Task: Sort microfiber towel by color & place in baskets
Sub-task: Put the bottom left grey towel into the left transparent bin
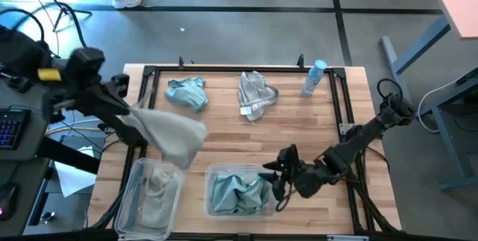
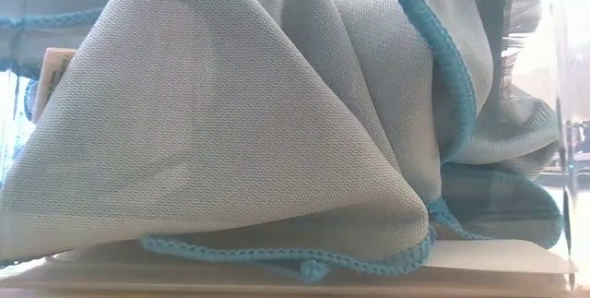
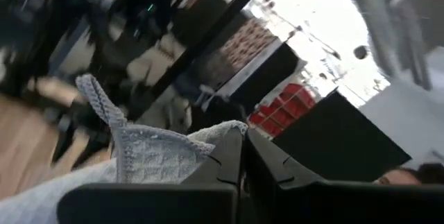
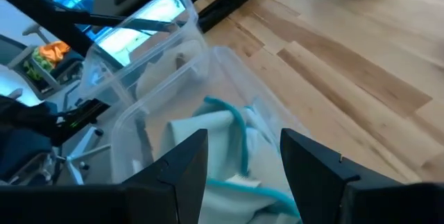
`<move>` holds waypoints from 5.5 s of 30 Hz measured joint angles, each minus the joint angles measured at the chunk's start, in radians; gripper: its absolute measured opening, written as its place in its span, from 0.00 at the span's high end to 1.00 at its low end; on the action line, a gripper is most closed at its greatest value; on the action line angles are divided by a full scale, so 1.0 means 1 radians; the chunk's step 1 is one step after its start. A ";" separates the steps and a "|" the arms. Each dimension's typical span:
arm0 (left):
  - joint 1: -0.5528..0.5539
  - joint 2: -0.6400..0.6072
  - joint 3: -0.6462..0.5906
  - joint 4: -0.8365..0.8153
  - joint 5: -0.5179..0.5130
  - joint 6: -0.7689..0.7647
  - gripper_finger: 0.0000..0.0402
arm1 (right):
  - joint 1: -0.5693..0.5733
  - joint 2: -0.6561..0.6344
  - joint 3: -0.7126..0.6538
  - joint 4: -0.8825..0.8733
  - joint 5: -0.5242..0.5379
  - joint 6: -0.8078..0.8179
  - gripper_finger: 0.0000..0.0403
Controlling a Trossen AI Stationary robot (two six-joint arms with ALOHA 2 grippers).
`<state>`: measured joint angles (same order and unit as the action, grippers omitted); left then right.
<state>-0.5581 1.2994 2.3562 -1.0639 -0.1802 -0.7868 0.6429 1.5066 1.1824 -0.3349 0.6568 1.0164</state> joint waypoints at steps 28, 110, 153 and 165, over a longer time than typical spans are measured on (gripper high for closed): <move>-0.487 -0.012 -0.756 -0.505 0.323 -0.990 1.00 | 0.058 0.000 0.000 -0.122 0.046 0.037 0.56; -0.490 0.216 -1.169 -0.311 0.144 -0.546 0.68 | 0.058 0.000 0.000 -0.169 0.079 0.049 0.56; -0.439 0.133 -0.990 -0.299 0.013 -0.676 0.75 | 0.058 0.000 0.000 -0.178 0.104 0.040 0.56; -0.206 0.133 -0.990 -0.299 0.059 -0.498 0.72 | 0.057 0.000 0.000 -0.184 0.104 0.038 0.56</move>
<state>-0.7644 1.4322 1.3663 -1.3628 -0.1216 -1.2847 0.7002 1.5070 1.1820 -0.5190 0.7609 1.0542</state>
